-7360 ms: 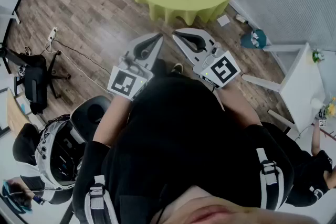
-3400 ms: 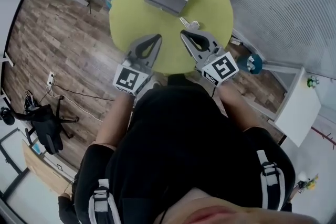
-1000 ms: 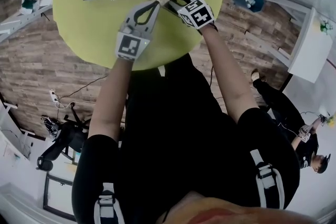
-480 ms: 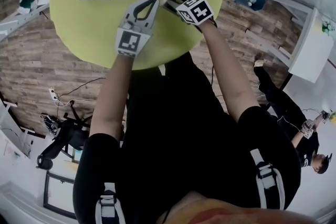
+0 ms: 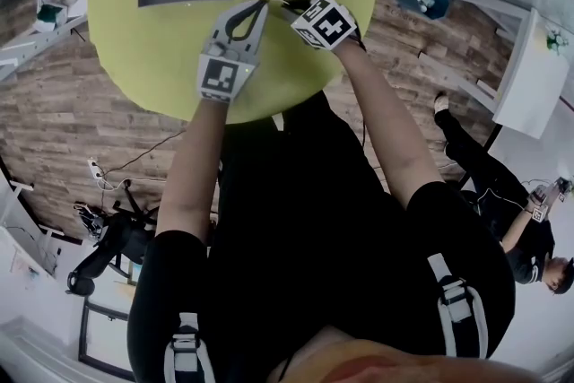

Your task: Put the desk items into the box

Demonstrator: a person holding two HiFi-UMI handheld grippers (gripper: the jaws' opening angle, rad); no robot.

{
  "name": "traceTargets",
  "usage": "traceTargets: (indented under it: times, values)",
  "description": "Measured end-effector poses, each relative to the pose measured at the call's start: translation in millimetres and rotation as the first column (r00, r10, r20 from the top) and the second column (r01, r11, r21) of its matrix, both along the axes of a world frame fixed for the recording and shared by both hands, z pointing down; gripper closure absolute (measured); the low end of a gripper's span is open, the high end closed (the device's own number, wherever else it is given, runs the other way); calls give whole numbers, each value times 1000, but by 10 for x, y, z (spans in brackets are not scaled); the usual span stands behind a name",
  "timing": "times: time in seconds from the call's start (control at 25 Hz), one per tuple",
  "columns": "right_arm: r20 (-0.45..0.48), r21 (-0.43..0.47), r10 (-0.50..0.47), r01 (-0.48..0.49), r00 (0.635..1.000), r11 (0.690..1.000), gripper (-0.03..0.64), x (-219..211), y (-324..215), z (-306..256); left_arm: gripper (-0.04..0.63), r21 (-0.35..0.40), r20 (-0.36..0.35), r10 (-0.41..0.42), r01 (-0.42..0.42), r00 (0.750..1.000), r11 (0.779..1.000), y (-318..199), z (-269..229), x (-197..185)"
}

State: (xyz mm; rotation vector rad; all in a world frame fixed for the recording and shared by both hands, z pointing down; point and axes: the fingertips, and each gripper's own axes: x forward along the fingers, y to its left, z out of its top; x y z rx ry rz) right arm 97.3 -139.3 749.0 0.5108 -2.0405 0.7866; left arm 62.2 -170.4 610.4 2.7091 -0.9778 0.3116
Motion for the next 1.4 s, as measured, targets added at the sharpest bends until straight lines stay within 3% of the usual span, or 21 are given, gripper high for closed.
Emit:
traceTargets:
  times: [0.68, 1.4]
  values:
    - [-90, 66, -40, 46, 995, 997, 578, 8, -68, -559, 583, 60, -30, -40, 41, 999, 997, -84, -521, -217]
    - [-120, 232, -10, 38, 993, 972, 578, -181, -324, -1472, 583, 126, -39, -79, 83, 996, 989, -108, -998, -643]
